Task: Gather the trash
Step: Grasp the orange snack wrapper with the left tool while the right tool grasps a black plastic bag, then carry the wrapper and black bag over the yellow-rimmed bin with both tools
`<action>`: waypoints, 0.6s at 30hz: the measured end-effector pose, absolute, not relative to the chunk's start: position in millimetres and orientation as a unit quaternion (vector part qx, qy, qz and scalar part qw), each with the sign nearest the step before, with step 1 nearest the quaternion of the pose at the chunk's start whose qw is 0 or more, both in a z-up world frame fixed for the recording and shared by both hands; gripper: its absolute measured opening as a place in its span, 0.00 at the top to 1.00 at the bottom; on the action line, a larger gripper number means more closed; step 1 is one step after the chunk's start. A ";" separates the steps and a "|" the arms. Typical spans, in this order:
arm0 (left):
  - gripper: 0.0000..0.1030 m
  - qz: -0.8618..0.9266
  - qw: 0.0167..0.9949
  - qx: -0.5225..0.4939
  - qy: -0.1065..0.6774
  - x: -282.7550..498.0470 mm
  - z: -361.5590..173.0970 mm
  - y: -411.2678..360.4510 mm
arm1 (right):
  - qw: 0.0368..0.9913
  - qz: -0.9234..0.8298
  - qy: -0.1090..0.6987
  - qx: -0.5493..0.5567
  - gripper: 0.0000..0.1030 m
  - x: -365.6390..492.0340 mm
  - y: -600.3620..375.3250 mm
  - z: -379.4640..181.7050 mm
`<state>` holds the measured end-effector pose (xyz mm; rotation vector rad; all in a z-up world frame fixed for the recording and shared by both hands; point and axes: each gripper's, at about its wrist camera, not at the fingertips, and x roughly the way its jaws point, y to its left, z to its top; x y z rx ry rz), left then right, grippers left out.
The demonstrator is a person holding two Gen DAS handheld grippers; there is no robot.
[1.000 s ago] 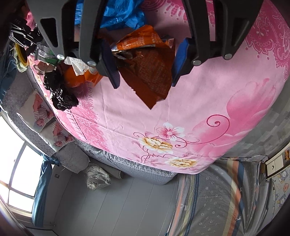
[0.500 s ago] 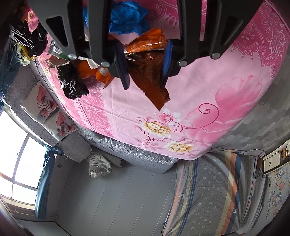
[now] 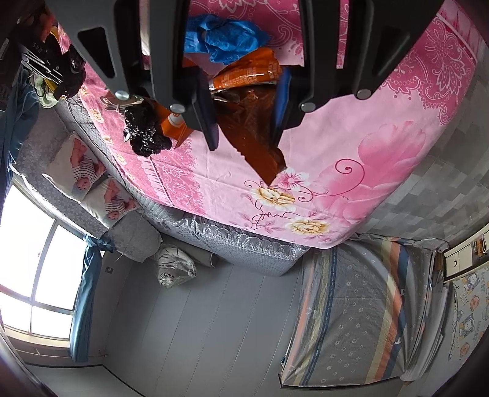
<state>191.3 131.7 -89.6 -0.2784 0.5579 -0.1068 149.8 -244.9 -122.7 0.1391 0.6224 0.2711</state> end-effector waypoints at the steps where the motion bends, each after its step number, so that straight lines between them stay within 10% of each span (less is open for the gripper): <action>1: 0.69 -0.054 0.951 -0.136 0.273 190.7 -87.9 129.4 | 0.941 0.132 0.303 0.069 0.77 148.6 -246.6 -121.4; 18: 0.69 -0.114 0.953 -0.110 0.259 187.1 -60.2 70.0 | 0.956 0.090 0.265 0.087 0.77 133.6 -288.0 -98.7</action>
